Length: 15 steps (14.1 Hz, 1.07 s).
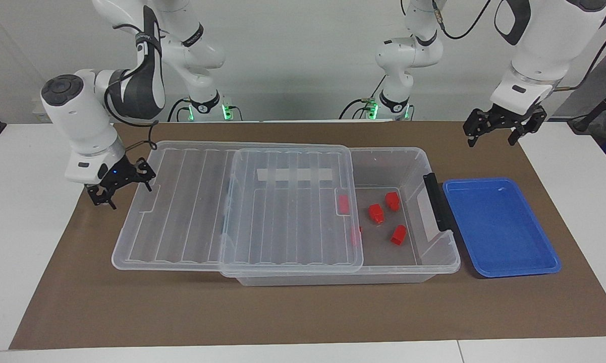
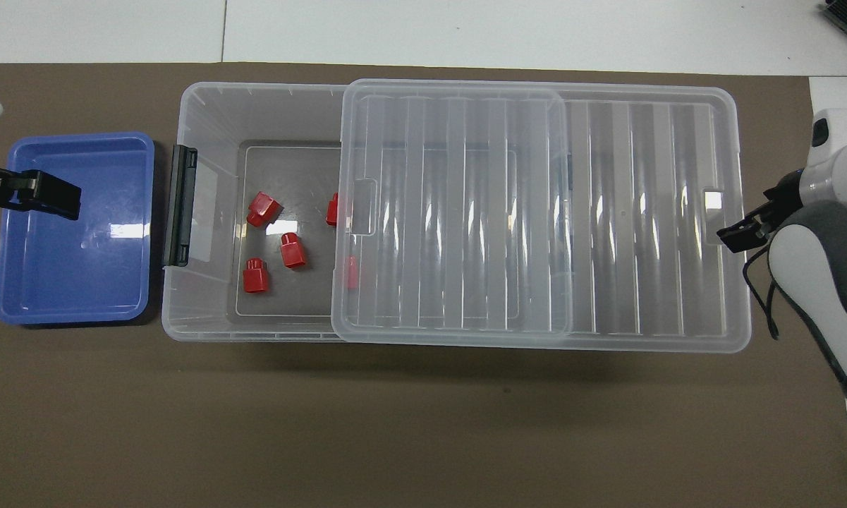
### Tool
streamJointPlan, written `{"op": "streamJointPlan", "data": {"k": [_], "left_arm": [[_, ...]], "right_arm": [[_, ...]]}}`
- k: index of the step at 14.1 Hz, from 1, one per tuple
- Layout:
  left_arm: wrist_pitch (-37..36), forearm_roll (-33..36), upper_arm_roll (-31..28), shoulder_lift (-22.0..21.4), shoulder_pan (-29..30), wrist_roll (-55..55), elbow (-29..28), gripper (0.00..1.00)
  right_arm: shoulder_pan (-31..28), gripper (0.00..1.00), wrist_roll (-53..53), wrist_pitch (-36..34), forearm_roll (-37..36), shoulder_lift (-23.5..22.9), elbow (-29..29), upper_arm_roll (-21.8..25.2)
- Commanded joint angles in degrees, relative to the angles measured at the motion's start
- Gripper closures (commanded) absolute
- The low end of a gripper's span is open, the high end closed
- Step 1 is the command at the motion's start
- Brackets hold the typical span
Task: Place red block in blue tray from box
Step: 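Reach the left gripper into the box and grasp a red block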
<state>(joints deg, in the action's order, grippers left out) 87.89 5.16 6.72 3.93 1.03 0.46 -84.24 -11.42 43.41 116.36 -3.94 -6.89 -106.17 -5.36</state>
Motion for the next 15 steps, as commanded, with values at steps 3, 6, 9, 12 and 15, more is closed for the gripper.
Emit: {"op": "streamJointPlan", "data": {"k": [3, 6, 9, 12, 15], "left_arm": [[8.1, -4.3, -0.1, -3.9, -7.2, -20.9, -7.5, 0.00], [13.3, -4.7, 0.0, -4.9, -12.5, -30.0, -11.8, 0.00], [19.3, -4.8, -0.1, -0.5, -16.7, -35.3, -12.9, 0.00], [30.9, -4.7, -0.1, 0.6, -16.9, -35.2, -22.0, 0.00], [40.1, -4.6, -0.1, 0.9, -15.7, -34.4, -28.7, 0.00]], "right_arm": [[-1.3, 0.00, 2.8, -2.0, -1.1, -0.7, 1.5, -0.4], [-1.2, 0.00, 2.7, -2.1, -1.0, -0.7, 1.6, -0.4], [-1.0, 0.00, 0.5, -4.0, -0.3, 0.8, 1.6, -0.4], [-0.2, 0.00, -7.2, -7.6, -0.2, 3.9, 1.2, -0.5], [1.7, 0.00, -19.5, -11.2, 0.0, 6.8, 0.8, -0.8]]}}
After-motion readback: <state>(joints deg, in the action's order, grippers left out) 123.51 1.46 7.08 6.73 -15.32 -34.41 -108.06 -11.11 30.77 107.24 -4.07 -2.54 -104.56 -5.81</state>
